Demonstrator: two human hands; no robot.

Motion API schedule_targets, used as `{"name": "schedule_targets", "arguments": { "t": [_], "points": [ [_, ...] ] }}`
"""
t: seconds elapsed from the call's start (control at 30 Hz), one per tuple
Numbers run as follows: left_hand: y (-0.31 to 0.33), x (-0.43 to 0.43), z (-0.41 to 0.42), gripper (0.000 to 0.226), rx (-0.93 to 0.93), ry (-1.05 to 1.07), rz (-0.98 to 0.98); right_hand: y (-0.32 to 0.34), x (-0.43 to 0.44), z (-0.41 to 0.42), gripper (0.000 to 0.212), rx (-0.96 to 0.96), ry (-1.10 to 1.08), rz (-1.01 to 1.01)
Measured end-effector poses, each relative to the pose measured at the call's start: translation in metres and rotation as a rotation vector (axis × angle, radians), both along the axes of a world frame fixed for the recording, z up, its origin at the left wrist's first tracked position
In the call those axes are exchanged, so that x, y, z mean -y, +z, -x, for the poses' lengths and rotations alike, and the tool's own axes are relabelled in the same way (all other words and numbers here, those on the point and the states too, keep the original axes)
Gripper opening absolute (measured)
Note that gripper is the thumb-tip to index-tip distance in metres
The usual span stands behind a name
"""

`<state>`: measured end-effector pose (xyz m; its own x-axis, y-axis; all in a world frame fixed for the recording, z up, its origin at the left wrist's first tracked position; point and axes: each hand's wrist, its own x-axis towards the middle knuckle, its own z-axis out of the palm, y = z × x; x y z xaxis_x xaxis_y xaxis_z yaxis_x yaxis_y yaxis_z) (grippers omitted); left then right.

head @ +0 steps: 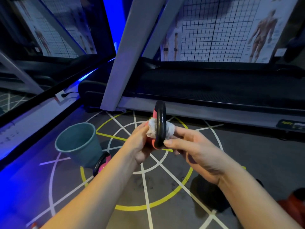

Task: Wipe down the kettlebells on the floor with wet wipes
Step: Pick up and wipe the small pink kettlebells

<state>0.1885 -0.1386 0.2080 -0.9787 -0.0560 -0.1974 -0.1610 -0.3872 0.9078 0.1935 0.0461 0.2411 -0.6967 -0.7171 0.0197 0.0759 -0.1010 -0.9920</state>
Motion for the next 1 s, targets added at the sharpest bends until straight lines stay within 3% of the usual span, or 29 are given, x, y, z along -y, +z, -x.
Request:
{"name": "schedule_targets", "arguments": {
  "t": [0.17,0.3,0.4,0.53,0.73,0.83,0.93,1.0],
  "points": [
    [-0.004,0.005,0.005,0.036,-0.005,0.053,-0.002,0.003,-0.007,-0.003,0.030,0.123,0.124,-0.055],
    [0.006,0.005,-0.001,0.015,-0.038,0.018,0.000,0.002,-0.003,-0.005,0.050,0.096,0.118,-0.096],
    [0.013,-0.002,-0.004,0.043,-0.008,-0.047,-0.057,-0.002,0.003,-0.001,0.049,-0.044,0.060,-0.162],
    [0.010,-0.006,-0.002,0.050,0.109,-0.027,-0.091,-0.006,0.009,0.003,0.036,-0.123,-0.033,-0.171],
    [0.015,-0.012,-0.007,0.026,0.134,-0.022,-0.073,-0.009,0.010,0.006,0.032,-0.149,-0.079,-0.119],
    [0.017,-0.014,-0.008,0.029,0.097,-0.037,-0.094,-0.016,0.011,0.008,0.032,-0.373,-0.218,-0.208],
    [0.023,-0.018,-0.014,0.017,0.099,0.009,-0.124,-0.024,0.012,0.013,0.018,-0.670,-0.306,-0.392],
    [0.026,-0.021,-0.016,0.017,0.111,0.015,-0.124,-0.026,0.011,0.015,0.025,-0.714,-0.300,-0.452]
  ]
}}
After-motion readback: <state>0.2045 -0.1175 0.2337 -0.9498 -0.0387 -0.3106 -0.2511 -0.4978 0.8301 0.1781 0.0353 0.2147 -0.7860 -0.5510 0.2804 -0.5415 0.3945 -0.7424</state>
